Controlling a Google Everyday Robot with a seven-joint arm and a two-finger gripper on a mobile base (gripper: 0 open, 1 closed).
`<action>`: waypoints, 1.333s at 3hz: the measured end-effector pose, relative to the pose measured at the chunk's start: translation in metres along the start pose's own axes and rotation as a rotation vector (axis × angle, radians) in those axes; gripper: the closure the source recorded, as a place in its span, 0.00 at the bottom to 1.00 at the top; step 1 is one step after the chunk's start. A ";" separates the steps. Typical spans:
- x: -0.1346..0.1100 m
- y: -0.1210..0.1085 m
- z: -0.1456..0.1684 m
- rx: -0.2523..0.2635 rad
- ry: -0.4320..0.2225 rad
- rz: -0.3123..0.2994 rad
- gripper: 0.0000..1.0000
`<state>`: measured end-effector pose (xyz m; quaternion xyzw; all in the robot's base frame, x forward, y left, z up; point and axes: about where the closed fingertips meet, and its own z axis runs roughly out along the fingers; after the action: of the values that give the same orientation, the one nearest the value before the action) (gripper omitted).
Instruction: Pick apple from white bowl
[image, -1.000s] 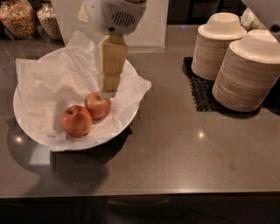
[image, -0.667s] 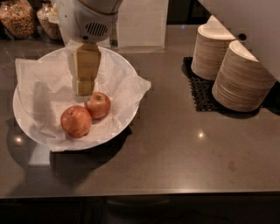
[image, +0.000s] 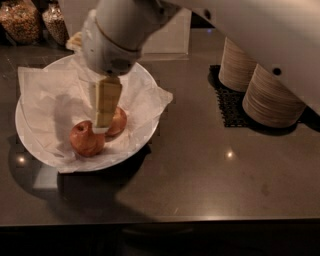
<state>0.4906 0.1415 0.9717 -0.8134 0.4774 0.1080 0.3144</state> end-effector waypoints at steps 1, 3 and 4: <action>0.038 0.010 0.019 0.068 -0.104 0.066 0.00; 0.043 0.005 0.012 0.109 -0.107 0.076 0.00; 0.042 0.001 0.025 0.045 -0.038 0.050 0.00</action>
Offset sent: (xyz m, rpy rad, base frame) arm 0.0117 -0.0166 -0.0339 0.1167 0.0271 -0.0353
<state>0.5153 0.1267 0.9320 -0.7916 0.4939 0.1207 0.3388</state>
